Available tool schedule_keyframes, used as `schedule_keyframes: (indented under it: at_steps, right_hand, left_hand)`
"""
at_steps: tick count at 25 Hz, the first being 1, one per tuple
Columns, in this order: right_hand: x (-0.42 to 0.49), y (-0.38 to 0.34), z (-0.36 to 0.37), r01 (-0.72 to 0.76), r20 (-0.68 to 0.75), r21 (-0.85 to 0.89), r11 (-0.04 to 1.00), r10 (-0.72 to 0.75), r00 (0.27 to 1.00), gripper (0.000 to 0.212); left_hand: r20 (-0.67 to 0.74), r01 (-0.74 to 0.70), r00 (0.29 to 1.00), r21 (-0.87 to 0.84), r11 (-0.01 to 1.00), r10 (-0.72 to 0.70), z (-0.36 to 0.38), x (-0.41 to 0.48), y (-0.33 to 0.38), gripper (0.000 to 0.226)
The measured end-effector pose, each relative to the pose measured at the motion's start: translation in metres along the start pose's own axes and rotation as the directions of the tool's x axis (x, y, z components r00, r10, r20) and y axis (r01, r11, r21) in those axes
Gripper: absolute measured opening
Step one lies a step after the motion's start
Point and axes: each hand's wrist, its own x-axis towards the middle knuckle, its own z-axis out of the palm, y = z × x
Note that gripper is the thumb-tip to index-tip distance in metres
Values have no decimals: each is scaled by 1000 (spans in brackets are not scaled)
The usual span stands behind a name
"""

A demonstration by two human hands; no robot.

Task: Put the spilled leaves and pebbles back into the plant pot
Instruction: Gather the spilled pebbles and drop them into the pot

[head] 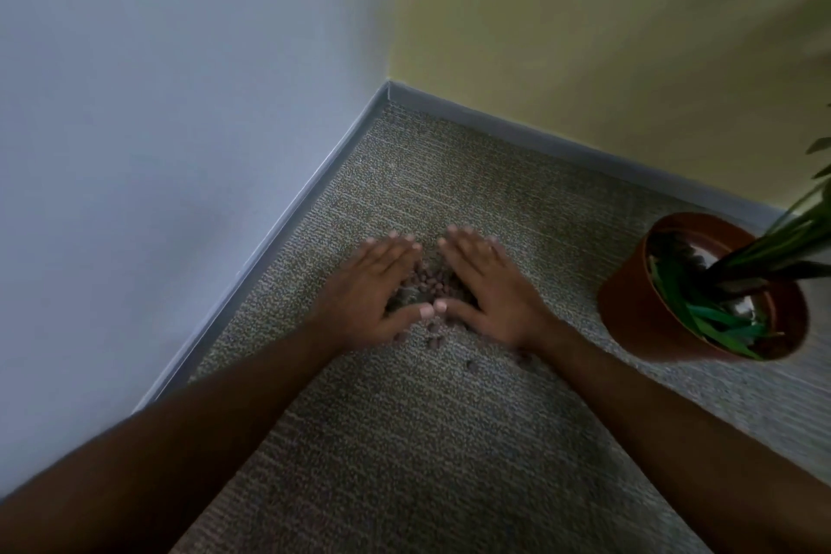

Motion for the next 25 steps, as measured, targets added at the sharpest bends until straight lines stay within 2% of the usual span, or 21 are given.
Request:
schedule_keyframes:
  at_steps: [3,5,7,10,12,15,17,18,20,22,25]
  right_hand:
    - [27,14,-19,-206,141,116,972,189,972,106]
    - [28,6,-11,-205,221,123,971,175,960,108]
    - [11,-12,4,-127,190,97,987,106,976,104]
    - [-16,-34,21,0,93,32,1000,-3,996,94]
    - [-28,-45,22,33,55,-31,999,-31,998,88]
    - [-42,-56,19,62,85,-89,994,-54,995,85]
    - [-55,-56,14,71,69,-86,994,-65,995,81]
    - [-64,-52,12,26,29,-54,998,-25,999,79]
    - [-87,-39,11,-169,-64,82,982,174,983,83]
    - [-113,-27,16,-340,-37,188,922,352,935,99]
    - [-127,-24,28,-383,33,44,923,382,923,121]
  left_hand:
    - [-9,205,979,122,971,-205,2,-13,-12,107]
    - [-15,369,929,117,922,-370,11,-28,-14,107]
    - [-33,436,900,53,899,-434,21,-41,-5,104]
    - [-43,348,937,22,937,-347,34,-50,18,100]
    - [-51,262,964,29,965,-260,36,-54,31,92]
    - [-61,138,989,27,990,-136,32,-61,37,90]
    - [-118,97,989,46,994,-92,28,-69,34,92]
    - [-150,137,980,43,990,-130,27,-72,30,94]
    - [-147,310,940,-5,951,-308,24,-77,22,100]
    - [-62,427,902,-25,904,-428,23,-78,12,107]
    - [17,363,931,13,932,-364,26,-66,15,113]
